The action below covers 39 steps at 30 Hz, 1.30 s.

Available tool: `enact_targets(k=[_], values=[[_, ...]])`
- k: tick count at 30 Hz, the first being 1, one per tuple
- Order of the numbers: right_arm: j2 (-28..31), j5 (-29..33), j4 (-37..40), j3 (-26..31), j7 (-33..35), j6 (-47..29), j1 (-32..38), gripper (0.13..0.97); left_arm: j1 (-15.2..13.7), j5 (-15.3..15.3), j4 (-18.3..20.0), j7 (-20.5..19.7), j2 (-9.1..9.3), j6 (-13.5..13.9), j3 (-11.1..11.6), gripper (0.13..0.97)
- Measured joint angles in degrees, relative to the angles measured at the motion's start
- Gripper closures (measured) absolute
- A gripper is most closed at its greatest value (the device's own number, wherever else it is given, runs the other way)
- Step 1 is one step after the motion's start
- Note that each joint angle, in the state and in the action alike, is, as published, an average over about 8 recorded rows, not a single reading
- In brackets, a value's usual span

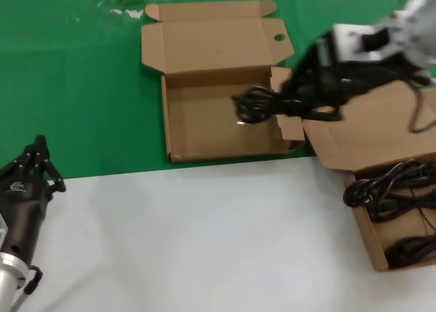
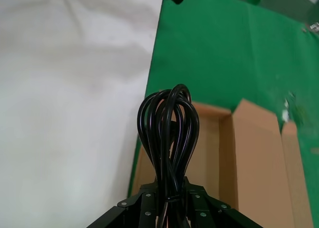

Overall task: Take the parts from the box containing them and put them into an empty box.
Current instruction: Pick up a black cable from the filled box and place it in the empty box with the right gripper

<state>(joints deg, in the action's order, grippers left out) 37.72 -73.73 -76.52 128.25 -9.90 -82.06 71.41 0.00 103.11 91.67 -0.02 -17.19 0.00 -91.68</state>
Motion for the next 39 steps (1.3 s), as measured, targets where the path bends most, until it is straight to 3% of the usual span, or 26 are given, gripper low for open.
enact_targets(k=[13, 19, 25, 31, 39], values=[[-21.4, 7.4, 30.1, 5.6, 11.8, 13.8, 3.3, 0.882, 0.0, 0.0, 0.0, 0.0, 0.00, 0.0, 0.0, 0.957], [-27.9, 8.2, 43.7, 5.8, 18.6, 19.6, 5.7, 0.877, 0.0, 0.0, 0.0, 0.0, 0.00, 0.0, 0.0, 0.957], [-31.4, 8.4, 51.9, 5.5, 23.0, 23.0, 7.5, 0.863, 0.0, 0.0, 0.0, 0.0, 0.00, 0.0, 0.0, 0.957], [-31.5, 8.5, 52.2, 5.0, 23.5, 23.8, 7.2, 0.811, 0.0, 0.0, 0.0, 0.0, 0.00, 0.0, 0.0, 0.957], [-23.9, 7.1, 35.6, 1.1, 17.3, 25.5, 0.0, 0.704, 0.0, 0.0, 0.0, 0.0, 0.00, 0.0, 0.0, 0.957]])
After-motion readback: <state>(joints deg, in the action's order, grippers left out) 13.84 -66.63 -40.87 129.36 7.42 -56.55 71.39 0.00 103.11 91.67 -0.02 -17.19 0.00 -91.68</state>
